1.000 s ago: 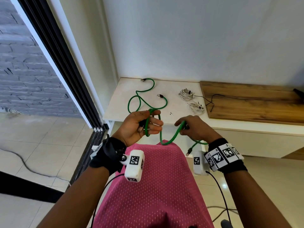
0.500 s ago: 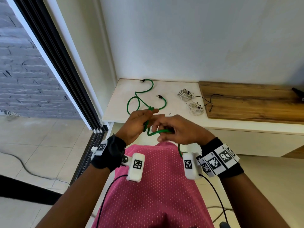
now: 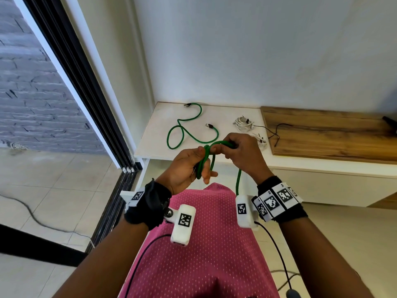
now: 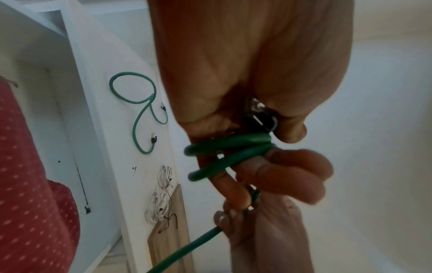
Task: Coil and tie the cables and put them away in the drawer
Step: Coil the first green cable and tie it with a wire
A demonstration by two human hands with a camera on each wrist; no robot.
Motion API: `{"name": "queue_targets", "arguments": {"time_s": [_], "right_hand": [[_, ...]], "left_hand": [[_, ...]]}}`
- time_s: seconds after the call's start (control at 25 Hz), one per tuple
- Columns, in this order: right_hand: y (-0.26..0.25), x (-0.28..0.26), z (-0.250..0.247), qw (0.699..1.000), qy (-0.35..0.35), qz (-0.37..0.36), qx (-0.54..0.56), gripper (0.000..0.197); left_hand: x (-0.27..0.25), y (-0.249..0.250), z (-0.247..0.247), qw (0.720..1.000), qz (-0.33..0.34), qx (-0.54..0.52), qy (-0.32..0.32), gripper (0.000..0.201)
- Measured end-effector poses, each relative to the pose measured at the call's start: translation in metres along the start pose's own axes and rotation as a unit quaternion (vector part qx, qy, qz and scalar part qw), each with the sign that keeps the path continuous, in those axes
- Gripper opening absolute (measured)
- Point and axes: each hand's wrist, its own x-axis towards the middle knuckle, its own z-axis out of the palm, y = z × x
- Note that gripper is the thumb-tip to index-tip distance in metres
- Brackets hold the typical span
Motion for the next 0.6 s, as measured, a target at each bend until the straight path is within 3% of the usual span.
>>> {"name": "queue_targets", "arguments": {"time_s": [0.08, 0.16, 0.24, 0.28, 0.44, 0.6], "right_hand": [[0.005, -0.003, 0.001, 0.994, -0.070, 0.025, 0.080, 0.034], [0.018, -0.012, -0.001, 0.961, -0.134, 0.062, 0.235, 0.026], [0.036, -0.020, -0.006, 0.927, -0.140, 0.075, 0.340, 0.025], [0.041, -0.023, -0.007, 0.923, -0.127, 0.072, 0.355, 0.024], [0.037, -0.018, -0.007, 0.974, -0.083, -0.008, 0.209, 0.018], [0.020, -0.005, -0.008, 0.985, -0.100, -0.084, 0.114, 0.018]], "left_hand": [[-0.001, 0.003, -0.003, 1.000, -0.003, -0.031, 0.004, 0.045], [-0.001, 0.006, -0.007, 0.996, 0.002, -0.079, 0.048, 0.045], [0.000, 0.010, -0.014, 0.990, 0.007, -0.111, 0.091, 0.043], [0.000, 0.011, -0.018, 0.989, -0.001, -0.109, 0.098, 0.042], [0.001, 0.008, -0.025, 0.994, -0.065, -0.072, 0.055, 0.040], [0.005, 0.005, -0.018, 0.994, -0.053, -0.075, 0.054, 0.036]]}}
